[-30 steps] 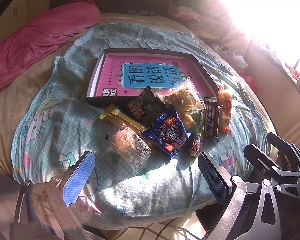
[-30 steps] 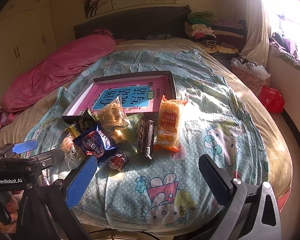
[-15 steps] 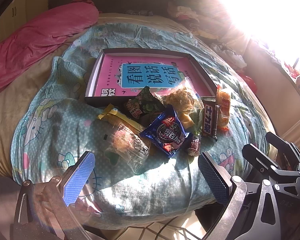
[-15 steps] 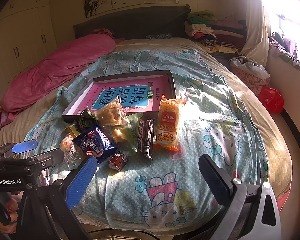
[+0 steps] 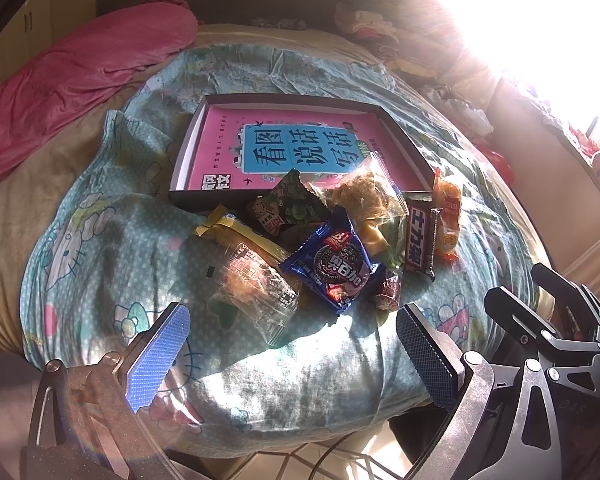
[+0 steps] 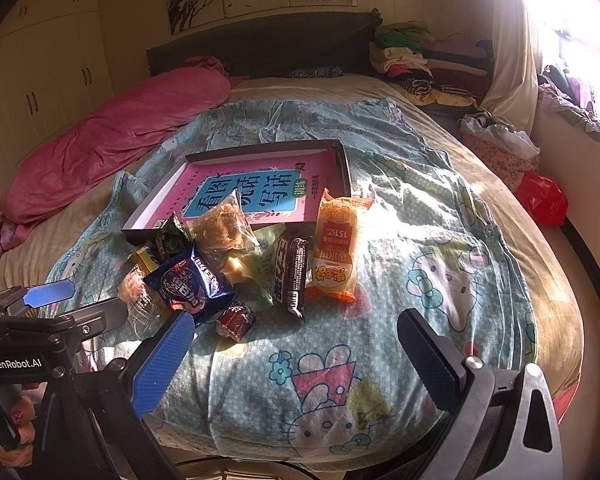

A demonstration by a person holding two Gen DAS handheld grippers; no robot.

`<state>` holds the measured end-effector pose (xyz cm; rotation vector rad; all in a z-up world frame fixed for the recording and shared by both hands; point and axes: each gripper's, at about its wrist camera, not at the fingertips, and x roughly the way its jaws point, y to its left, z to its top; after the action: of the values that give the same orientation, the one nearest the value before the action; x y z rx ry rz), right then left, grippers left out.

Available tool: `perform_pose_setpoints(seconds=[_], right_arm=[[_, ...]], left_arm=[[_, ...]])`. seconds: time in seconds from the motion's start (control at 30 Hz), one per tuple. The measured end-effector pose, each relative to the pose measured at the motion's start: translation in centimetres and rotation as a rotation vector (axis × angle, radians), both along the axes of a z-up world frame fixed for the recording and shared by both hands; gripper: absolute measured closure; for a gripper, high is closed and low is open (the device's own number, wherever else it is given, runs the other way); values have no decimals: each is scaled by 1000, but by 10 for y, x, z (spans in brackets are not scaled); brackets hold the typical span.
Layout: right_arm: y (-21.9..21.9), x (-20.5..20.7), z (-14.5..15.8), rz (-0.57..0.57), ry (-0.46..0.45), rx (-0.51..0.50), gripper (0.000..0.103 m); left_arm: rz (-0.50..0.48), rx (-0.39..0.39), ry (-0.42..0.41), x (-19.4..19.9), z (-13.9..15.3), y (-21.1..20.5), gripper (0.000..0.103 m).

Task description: Organize snacks

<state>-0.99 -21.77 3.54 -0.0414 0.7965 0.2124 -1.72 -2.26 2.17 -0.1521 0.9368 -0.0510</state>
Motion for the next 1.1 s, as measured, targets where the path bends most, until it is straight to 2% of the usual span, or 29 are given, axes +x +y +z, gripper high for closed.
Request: perform_pose_setpoints(seconds=[0.7,1.1], right_arm=[[4,1,-2,10,2,2,0],[14,5,-13,59,41,7,0]], left_arm=[[4,-12,19,1,-5,5,0],[44,-49,62,7,-16,32,0]])
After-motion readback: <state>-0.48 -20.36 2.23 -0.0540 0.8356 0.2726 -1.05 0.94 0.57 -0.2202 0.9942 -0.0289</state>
